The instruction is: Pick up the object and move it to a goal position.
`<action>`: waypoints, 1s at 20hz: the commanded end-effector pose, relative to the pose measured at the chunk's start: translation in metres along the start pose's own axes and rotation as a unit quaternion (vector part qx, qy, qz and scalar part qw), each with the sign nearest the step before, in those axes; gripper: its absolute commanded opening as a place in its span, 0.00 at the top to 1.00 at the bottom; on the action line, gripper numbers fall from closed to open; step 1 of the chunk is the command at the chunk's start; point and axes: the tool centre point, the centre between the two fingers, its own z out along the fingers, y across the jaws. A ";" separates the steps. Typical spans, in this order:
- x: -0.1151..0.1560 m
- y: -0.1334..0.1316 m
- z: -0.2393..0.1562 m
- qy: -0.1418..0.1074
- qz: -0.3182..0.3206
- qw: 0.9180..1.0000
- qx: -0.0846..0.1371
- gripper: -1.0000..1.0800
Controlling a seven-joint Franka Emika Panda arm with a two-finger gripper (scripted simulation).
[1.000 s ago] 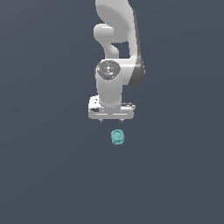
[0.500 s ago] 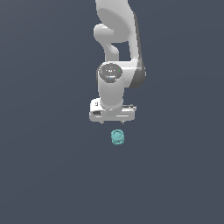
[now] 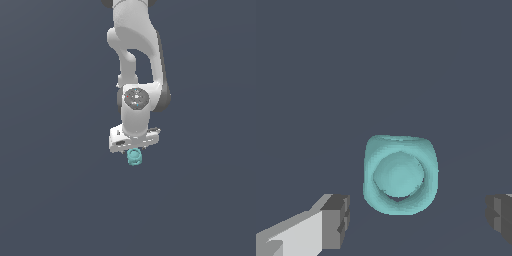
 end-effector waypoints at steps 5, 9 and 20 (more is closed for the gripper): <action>0.010 -0.005 0.011 0.005 -0.033 0.999 -0.003 0.04; 0.009 -0.005 0.012 0.005 -0.030 1.000 -0.002 0.04; 0.010 -0.005 0.058 0.005 -0.033 0.999 -0.003 0.04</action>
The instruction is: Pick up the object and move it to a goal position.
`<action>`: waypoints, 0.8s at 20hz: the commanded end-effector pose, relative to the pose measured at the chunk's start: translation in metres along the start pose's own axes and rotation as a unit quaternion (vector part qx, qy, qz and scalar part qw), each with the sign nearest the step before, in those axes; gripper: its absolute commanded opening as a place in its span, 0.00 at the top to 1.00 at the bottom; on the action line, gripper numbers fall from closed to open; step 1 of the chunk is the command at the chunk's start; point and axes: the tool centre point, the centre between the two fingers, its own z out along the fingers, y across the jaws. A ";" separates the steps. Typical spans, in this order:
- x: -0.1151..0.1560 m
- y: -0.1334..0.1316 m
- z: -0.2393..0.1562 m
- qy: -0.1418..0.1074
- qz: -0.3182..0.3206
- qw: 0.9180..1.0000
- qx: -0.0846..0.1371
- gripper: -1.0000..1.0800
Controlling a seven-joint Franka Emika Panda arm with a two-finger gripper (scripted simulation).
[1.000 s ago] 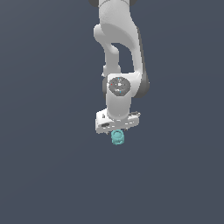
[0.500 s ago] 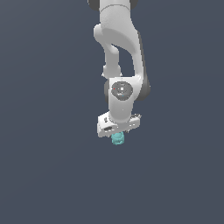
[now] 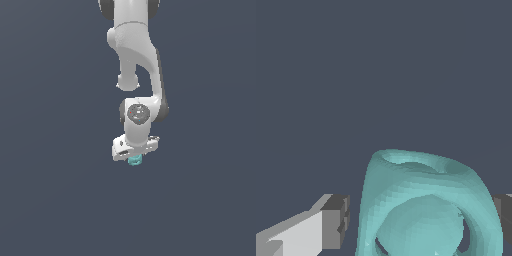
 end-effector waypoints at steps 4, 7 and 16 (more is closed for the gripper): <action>0.002 0.000 0.009 0.001 -0.001 1.000 0.000 0.04; 0.002 0.000 0.009 0.001 -0.001 1.000 0.000 1.00; 0.002 0.000 0.008 0.001 0.000 1.000 0.000 1.00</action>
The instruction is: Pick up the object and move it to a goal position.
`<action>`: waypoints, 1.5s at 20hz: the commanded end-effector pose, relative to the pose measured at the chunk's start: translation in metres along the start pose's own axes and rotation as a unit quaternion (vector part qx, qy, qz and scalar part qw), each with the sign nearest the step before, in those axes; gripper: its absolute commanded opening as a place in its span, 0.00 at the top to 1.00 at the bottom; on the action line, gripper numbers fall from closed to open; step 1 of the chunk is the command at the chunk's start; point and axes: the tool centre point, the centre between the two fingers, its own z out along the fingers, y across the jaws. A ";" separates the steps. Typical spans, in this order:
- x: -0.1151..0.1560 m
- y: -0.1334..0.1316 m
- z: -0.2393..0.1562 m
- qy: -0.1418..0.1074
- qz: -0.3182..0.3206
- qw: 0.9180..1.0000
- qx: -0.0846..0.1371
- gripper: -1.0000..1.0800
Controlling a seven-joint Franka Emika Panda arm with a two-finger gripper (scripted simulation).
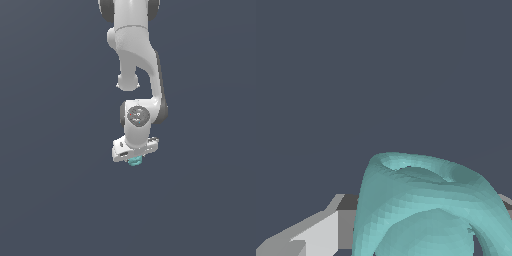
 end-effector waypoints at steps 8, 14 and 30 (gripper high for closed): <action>-0.004 -0.005 -0.019 0.000 0.000 1.000 0.000 1.00; -0.010 -0.014 -0.055 0.000 0.000 1.000 0.000 1.00; -0.041 -0.058 -0.229 0.000 0.000 1.000 -0.001 1.00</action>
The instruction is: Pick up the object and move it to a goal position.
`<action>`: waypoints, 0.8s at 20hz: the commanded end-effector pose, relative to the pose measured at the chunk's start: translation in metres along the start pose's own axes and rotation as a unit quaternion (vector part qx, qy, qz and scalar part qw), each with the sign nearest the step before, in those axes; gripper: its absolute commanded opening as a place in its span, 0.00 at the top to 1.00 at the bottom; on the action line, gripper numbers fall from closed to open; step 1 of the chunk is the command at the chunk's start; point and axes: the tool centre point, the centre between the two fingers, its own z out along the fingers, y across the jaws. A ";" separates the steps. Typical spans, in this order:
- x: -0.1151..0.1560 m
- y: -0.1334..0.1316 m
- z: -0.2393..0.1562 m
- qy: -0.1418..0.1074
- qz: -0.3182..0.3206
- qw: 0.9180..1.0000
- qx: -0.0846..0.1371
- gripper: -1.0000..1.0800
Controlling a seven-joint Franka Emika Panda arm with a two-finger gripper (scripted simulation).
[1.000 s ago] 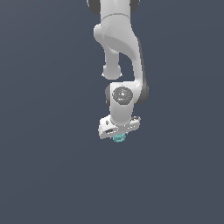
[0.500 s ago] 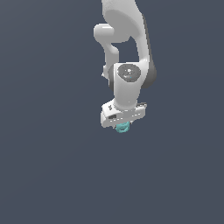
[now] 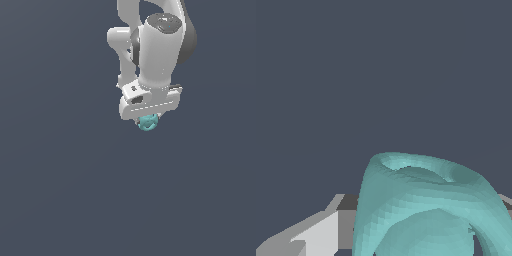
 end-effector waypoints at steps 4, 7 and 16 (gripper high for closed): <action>-0.011 -0.017 -0.065 0.000 0.000 1.000 0.000 1.00; -0.016 -0.025 -0.099 0.000 0.000 1.000 0.000 1.00; -0.027 -0.045 -0.185 0.000 0.000 1.000 0.000 1.00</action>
